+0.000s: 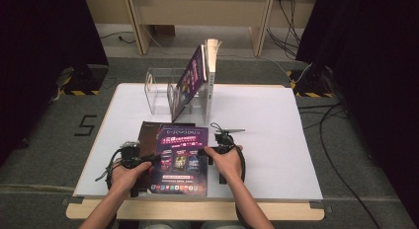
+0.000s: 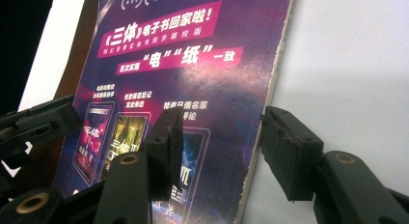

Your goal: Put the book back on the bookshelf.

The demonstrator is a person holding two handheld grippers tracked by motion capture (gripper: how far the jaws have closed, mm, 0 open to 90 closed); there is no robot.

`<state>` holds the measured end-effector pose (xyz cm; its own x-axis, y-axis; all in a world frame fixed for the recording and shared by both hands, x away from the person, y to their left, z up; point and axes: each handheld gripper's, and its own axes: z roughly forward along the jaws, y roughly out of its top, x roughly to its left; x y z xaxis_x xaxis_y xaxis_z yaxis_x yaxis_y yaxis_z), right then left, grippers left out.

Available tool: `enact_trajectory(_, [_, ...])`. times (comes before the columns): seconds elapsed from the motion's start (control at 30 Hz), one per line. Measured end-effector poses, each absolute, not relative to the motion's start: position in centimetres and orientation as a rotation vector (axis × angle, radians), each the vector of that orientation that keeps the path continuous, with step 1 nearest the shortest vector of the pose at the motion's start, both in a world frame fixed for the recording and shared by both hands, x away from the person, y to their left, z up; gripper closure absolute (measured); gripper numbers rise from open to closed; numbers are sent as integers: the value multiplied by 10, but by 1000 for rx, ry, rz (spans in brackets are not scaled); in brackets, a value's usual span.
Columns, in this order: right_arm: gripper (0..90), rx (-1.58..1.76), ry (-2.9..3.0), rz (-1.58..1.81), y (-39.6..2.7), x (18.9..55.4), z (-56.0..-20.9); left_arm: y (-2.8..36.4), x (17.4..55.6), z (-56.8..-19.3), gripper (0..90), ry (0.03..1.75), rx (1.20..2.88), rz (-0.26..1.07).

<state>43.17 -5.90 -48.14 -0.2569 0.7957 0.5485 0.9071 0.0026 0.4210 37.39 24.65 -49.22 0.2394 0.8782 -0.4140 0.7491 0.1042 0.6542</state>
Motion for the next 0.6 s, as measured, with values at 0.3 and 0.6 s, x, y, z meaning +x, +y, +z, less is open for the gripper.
enact_trajectory(0.3, [580,-1833,-2072,-1082,-63,434,-482,245,372,-492,644,1532,1676,210])
enact_trajectory(0.6, [627,-1818,-2034,-1091,-69,435,-485,244,372,-492,649,1530,1690,218])
